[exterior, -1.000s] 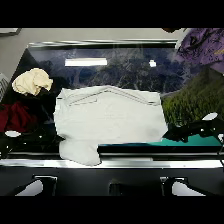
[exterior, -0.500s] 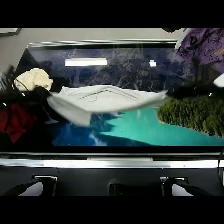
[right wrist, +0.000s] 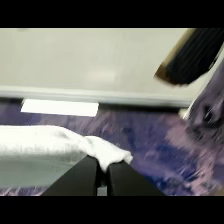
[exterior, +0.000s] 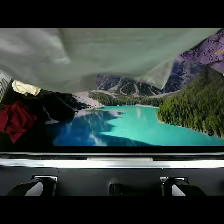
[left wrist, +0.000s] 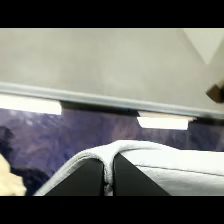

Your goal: Fold the clothes and pants, and hang the long-sleeved shirts on hangers.

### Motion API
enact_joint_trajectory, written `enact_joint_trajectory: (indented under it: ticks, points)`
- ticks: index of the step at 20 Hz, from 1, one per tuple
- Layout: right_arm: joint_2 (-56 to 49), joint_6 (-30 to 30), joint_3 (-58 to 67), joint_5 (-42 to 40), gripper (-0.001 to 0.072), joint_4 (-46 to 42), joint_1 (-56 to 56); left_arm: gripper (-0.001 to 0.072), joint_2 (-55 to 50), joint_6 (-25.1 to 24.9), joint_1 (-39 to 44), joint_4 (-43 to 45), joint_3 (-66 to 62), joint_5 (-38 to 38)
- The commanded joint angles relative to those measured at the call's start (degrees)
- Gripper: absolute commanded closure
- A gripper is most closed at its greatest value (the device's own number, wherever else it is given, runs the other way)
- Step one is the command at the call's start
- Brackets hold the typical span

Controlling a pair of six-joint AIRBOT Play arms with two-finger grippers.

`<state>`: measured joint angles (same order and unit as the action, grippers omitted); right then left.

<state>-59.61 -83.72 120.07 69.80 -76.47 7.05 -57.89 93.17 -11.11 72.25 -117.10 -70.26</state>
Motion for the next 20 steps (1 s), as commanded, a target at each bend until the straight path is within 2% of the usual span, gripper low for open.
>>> enact_joint_trajectory:
  ticks: [1, 5, 7, 9, 12, 15, 17, 20]
  points:
    - [9.6, -0.8, 1.2, 1.0, 0.0678, -4.2, -0.1, 0.0691, 11.0, 5.8, 0.0, 9.6, 2.8, -0.9]
    - [12.4, -4.0, 1.2, 1.9, 0.0678, -4.3, -0.1, 0.0691, 16.3, 9.8, 0.0, 16.1, 5.1, -1.6]
    - [10.0, -4.6, 1.2, 3.5, 0.0678, -4.2, -0.1, 0.0691, 14.6, 9.2, 0.0, 15.6, 5.6, -3.6]
    - [5.1, -4.6, 1.2, 7.5, 0.0678, -4.1, -0.1, 0.0691, 11.0, 6.1, 0.0, 11.4, 7.9, -5.8]
    - [-6.2, -5.9, -0.1, 14.8, 0.0678, -4.1, -0.1, 0.069, 2.4, 1.7, 0.0, 3.5, 13.6, -7.3]
    - [-16.8, -5.9, -7.3, 14.7, 0.0677, -4.3, -0.1, 0.069, -9.6, -2.4, 0.9, 1.4, 18.9, -6.8]
    - [-24.5, -5.6, -10.5, 13.4, 0.0677, -4.4, -0.1, 0.069, -19.6, -4.9, 2.3, 1.4, 20.2, -3.0]
    - [-35.5, -5.4, -10.6, 8.8, 0.0677, -5.1, -0.1, 0.069, -33.0, -5.4, 4.2, 1.2, 20.2, 6.5]
